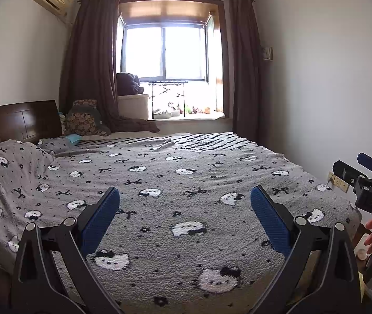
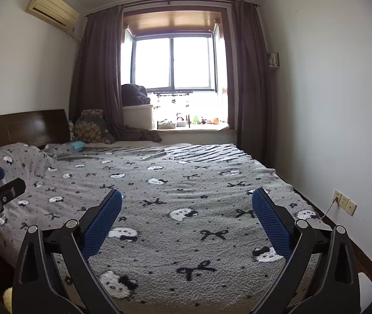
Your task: Collect trash
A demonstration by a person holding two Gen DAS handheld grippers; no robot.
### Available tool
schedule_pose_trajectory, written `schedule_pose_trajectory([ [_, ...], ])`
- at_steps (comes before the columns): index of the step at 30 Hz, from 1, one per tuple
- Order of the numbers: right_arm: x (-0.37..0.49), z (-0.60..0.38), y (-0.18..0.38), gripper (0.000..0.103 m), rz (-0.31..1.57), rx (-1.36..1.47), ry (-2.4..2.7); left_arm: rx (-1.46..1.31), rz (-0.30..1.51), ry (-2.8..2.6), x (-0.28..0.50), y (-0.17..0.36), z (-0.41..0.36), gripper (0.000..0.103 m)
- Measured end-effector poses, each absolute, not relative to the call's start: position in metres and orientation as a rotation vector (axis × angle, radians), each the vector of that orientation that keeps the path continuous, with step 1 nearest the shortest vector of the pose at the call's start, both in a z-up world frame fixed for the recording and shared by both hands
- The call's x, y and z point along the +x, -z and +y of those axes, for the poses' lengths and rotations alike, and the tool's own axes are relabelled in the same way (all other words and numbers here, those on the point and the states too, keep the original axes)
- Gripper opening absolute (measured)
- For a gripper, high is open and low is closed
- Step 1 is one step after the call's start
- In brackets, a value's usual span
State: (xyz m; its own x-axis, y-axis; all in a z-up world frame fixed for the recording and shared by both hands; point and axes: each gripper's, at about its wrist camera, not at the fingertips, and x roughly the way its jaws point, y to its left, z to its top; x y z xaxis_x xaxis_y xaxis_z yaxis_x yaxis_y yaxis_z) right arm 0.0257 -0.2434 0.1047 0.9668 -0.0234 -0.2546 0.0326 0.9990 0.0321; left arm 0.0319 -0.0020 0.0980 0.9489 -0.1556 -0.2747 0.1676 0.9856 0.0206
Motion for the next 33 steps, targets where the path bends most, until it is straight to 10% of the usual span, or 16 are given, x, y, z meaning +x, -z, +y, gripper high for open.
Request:
schedule_pose_trajectory([
  [33, 0.0262, -0.2416, -0.1048, 0.1, 0.258, 0.04, 0.017, 0.046, 0.279, 0.161, 0.0347, -0.0967, 0.0011, 0.095],
])
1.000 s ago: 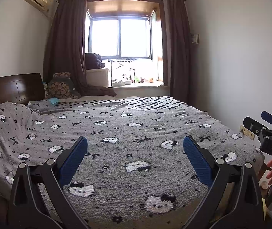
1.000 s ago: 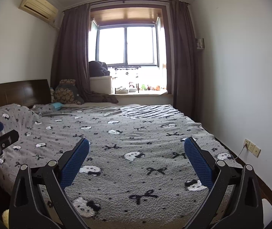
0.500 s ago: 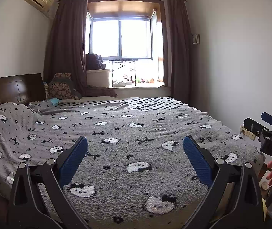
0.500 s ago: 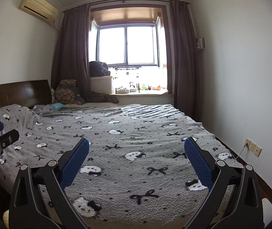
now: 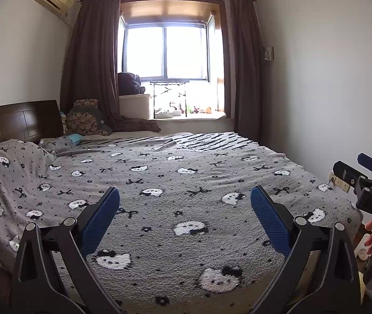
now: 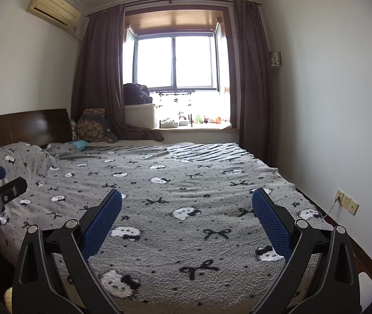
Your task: Collect trash
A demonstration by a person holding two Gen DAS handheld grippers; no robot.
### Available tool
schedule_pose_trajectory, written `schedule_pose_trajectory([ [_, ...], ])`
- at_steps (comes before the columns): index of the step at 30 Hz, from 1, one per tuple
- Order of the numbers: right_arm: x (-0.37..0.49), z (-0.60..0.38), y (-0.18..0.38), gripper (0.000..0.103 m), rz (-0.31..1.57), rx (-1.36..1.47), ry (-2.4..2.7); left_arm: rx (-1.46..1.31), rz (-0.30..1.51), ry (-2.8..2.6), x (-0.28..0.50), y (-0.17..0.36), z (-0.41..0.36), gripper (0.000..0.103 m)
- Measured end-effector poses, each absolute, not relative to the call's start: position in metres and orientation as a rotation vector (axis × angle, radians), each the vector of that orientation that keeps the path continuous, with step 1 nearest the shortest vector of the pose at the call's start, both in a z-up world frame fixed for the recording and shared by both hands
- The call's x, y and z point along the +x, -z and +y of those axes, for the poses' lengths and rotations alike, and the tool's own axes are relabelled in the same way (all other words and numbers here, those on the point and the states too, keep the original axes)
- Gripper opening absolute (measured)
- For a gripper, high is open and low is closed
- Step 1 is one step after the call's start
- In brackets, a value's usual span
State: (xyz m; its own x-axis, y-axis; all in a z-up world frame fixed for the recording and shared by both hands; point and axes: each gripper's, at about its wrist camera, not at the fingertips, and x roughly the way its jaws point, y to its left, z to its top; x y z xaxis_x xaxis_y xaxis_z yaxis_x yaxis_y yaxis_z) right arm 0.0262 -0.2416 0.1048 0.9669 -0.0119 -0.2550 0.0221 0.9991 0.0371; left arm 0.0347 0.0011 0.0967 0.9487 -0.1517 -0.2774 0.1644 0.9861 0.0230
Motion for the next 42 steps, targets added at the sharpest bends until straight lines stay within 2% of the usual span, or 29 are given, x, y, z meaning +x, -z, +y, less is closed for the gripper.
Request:
schedule_pose_trajectory([
  [42, 0.0297, -0.2381, -0.101, 0.1, 0.277, 0.044, 0.026, 0.048, 0.28, 0.101, 0.0392, -0.0963, 0.0081, 0.095],
])
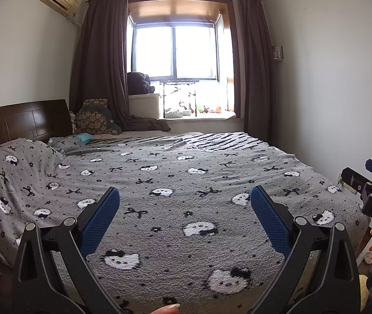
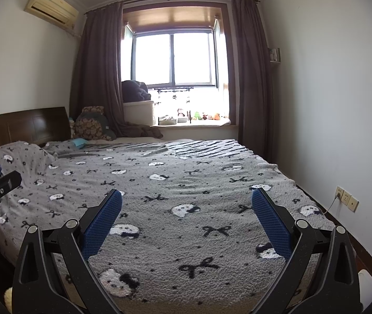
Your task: Collect trash
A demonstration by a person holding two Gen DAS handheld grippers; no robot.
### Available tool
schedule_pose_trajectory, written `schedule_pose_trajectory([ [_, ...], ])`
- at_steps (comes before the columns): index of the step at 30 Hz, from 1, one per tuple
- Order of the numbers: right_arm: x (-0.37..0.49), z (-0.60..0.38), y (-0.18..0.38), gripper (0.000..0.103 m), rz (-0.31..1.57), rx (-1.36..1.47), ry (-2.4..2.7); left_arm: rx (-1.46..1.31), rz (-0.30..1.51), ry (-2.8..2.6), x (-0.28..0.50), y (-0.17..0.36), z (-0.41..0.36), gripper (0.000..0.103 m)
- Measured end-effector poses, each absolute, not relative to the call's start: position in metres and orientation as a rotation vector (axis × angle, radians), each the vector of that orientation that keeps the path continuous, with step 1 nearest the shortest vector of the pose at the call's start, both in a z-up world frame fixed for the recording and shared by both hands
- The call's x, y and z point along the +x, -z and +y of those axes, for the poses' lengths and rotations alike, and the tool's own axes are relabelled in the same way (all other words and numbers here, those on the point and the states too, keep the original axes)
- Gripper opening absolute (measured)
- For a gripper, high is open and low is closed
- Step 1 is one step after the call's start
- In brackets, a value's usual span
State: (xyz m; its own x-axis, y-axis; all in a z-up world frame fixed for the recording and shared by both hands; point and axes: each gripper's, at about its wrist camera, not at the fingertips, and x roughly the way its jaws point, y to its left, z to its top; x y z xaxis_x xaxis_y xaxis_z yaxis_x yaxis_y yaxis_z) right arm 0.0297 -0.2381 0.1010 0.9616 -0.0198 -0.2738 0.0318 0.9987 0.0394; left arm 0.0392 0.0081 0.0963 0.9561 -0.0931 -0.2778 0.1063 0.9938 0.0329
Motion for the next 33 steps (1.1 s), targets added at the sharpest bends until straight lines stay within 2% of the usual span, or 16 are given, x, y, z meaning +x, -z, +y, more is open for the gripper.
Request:
schedule_pose_trajectory([
  [33, 0.039, -0.2401, -0.0969, 0.1, 0.282, 0.036, 0.034, 0.047, 0.29, 0.035, 0.0457, -0.0969, 0.0084, 0.095],
])
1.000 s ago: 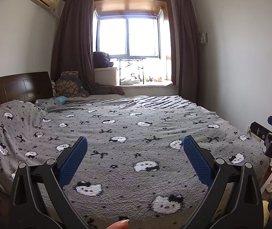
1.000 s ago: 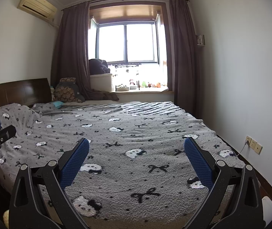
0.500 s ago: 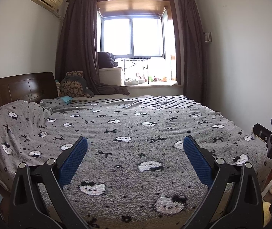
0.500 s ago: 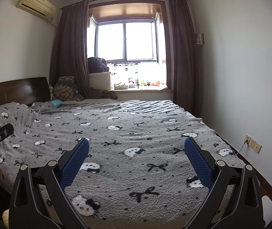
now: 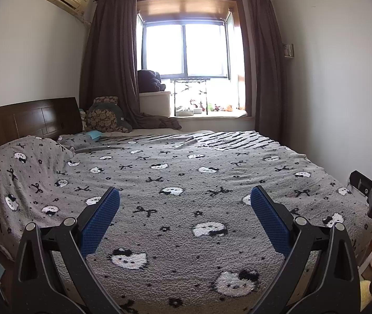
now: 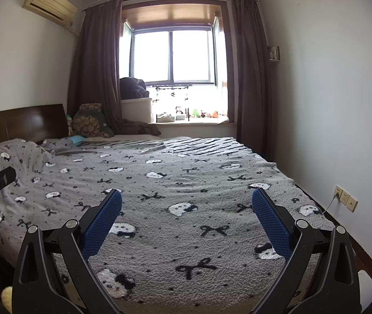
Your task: Collect trash
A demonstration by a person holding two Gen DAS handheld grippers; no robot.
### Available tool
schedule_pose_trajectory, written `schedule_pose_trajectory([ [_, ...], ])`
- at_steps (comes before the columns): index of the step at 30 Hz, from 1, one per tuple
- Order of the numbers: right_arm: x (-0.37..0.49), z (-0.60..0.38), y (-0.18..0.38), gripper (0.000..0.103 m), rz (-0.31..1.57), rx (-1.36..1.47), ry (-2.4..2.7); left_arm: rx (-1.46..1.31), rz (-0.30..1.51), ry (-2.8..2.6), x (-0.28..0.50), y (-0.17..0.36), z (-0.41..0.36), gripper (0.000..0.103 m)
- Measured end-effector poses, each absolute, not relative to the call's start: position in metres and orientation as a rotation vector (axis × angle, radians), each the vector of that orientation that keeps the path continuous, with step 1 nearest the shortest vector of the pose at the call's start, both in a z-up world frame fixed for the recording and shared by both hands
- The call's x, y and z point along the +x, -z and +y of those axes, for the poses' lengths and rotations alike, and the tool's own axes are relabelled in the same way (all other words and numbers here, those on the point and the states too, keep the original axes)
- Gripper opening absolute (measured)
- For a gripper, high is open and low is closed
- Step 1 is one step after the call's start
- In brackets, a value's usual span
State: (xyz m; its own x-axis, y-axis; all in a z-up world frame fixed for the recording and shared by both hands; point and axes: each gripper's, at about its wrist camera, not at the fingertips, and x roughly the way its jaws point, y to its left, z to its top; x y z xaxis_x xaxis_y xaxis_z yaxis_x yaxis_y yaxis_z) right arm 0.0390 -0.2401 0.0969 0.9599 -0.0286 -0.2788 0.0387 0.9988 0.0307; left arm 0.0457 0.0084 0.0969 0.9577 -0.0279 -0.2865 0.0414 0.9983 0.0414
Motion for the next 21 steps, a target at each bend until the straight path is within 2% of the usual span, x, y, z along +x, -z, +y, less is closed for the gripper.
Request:
schedule_pose_trajectory([
  [7, 0.059, -0.257, -0.092, 0.1, 0.285, 0.03, 0.015, 0.027, 0.322, 0.021, 0.073, -0.089, 0.015, 0.095],
  [11, 0.087, -0.301, -0.084, 0.1, 0.33, 0.05, 0.023, 0.023, 0.369, -0.013, 0.112, -0.076, 0.038, 0.095],
  [16, 0.151, -0.392, -0.055, 0.1, 0.441, 0.05, 0.133, 0.008, 0.506, -0.231, 0.191, -0.037, 0.124, 0.095],
  [21, 0.228, -0.466, -0.005, 0.1, 0.513, 0.188, 0.251, -0.029, 0.649, -0.363, 0.266, 0.01, 0.222, 0.095],
])
